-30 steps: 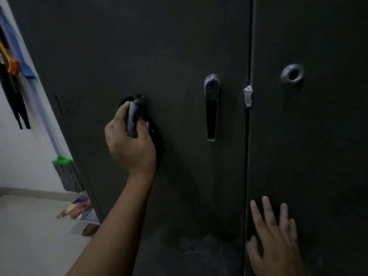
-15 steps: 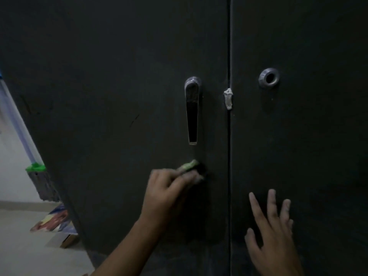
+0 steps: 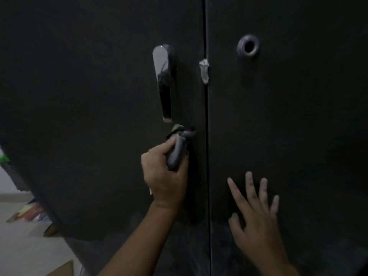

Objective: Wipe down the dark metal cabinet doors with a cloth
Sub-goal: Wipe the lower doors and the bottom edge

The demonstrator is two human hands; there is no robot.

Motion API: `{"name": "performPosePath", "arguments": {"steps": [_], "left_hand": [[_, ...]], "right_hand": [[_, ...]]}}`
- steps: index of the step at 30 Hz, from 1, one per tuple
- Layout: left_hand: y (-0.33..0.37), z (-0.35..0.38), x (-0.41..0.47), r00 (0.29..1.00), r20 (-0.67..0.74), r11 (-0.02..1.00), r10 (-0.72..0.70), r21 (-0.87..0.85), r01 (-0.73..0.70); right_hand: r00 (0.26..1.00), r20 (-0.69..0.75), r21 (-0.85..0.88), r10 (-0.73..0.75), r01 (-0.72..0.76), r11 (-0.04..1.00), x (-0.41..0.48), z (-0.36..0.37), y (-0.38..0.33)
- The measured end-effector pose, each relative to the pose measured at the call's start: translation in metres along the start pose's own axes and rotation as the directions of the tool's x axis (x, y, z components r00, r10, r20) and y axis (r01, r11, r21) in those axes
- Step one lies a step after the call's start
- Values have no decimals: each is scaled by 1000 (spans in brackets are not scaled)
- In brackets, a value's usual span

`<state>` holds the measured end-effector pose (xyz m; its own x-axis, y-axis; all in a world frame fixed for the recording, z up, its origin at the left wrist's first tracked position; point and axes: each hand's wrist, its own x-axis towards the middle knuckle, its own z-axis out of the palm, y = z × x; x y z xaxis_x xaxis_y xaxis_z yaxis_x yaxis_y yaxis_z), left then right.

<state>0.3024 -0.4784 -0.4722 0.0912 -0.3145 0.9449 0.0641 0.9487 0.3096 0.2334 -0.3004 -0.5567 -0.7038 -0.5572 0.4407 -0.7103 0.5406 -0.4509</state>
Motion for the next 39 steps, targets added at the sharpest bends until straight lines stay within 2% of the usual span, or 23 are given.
{"name": "performPosePath", "arguments": {"steps": [2,5,9,11,14,15,16,17,20,24,27,32,34,36,39], "left_hand": [[-3,-1,-28,979,162,993,121,-11,-120],[-17,-6,-80,877,404,963,261,-46,-266],[-39,-20,-130,806,514,946,292,-34,-321],[-50,-28,-144,722,579,900,378,-46,-434],[-66,-43,-149,512,719,795,470,-93,-599],[-67,-48,-148,461,748,768,477,-98,-633],[-67,-51,-148,454,760,764,466,-86,-639],[-64,-54,-146,502,749,794,433,-52,-606],[-51,-54,-136,727,628,929,278,18,-371],[-39,-45,-118,836,528,981,147,30,-192],[-22,-34,-98,914,404,999,22,13,-30],[18,-4,-98,955,281,992,-96,-49,114],[23,3,-105,964,236,989,-125,-52,141],[21,6,-113,965,235,986,-117,-87,140],[17,7,-117,945,323,989,54,-144,-7]], "right_hand": [[1000,3,-47,-15,15,999,-1,0,1],[999,-12,-50,-40,40,998,-5,4,2],[998,-17,-17,-68,68,998,-10,13,5],[996,-24,-39,-82,81,996,-12,21,5],[995,-41,-65,-91,88,994,-15,34,4],[995,-49,-68,-89,86,994,-15,36,4],[994,-57,-71,-89,85,994,-15,38,5],[994,-63,-75,-93,88,993,-14,39,6],[990,-91,-66,-104,98,993,-13,42,7],[988,-110,-60,-106,100,993,-12,48,4],[982,-146,-10,-120,120,993,-10,51,5],[970,-232,357,-69,150,922,-15,46,2],[970,-225,336,-96,170,926,-14,45,3],[969,-204,207,-142,185,961,-14,52,7],[967,-222,92,-127,150,984,-11,60,13]]}}
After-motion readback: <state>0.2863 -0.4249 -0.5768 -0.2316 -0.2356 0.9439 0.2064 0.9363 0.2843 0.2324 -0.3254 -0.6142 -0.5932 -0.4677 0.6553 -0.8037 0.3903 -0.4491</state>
